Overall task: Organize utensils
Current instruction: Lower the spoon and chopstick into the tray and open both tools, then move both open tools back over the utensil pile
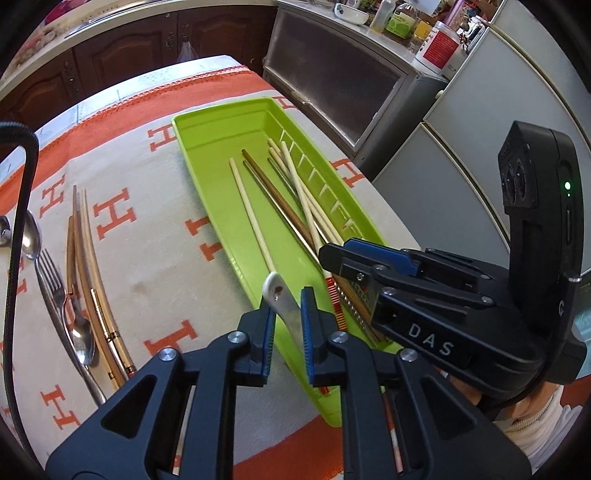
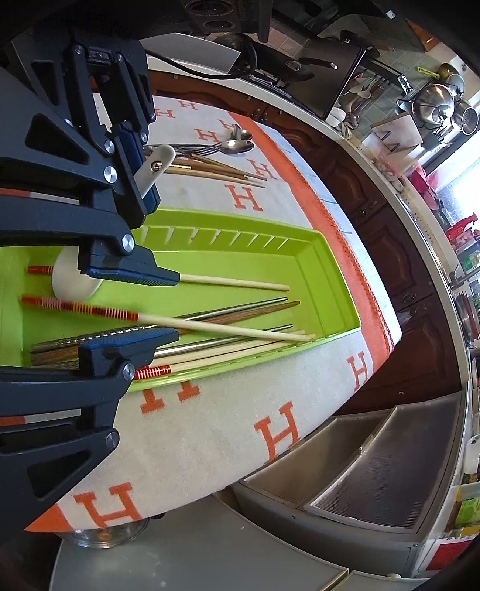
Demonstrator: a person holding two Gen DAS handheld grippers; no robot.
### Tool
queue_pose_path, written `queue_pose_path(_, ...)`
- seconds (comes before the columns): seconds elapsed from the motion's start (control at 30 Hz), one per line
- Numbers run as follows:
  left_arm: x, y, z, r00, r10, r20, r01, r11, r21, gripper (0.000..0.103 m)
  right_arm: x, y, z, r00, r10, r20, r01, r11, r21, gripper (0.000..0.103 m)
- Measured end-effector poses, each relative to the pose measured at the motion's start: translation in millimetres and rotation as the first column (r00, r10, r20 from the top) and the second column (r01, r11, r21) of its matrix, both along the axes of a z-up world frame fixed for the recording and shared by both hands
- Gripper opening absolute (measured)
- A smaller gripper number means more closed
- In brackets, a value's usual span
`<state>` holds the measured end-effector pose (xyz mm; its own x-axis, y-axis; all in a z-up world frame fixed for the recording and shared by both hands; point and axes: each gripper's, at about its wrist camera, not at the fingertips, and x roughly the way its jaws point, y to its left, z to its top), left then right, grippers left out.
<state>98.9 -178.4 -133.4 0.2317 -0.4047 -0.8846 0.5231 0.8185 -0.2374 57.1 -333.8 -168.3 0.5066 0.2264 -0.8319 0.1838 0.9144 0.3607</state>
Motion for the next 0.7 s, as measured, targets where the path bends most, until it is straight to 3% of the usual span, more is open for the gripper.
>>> queue_pose_path(0.17, -10, 9, 7, 1.000, 0.018, 0.018, -0.018, 1.000, -0.004, 0.034, -9, 3, 5, 1.000, -0.010, 0.007, 0.010, 1.000, 0.009, 0.024)
queue_pose_path(0.7, -37, 60, 39, 0.983, 0.143, 0.115, -0.145, 0.989, 0.011, 0.036, -36, 22, 26, 0.999, 0.015, 0.037, -0.015, 1.000, 0.005, 0.024)
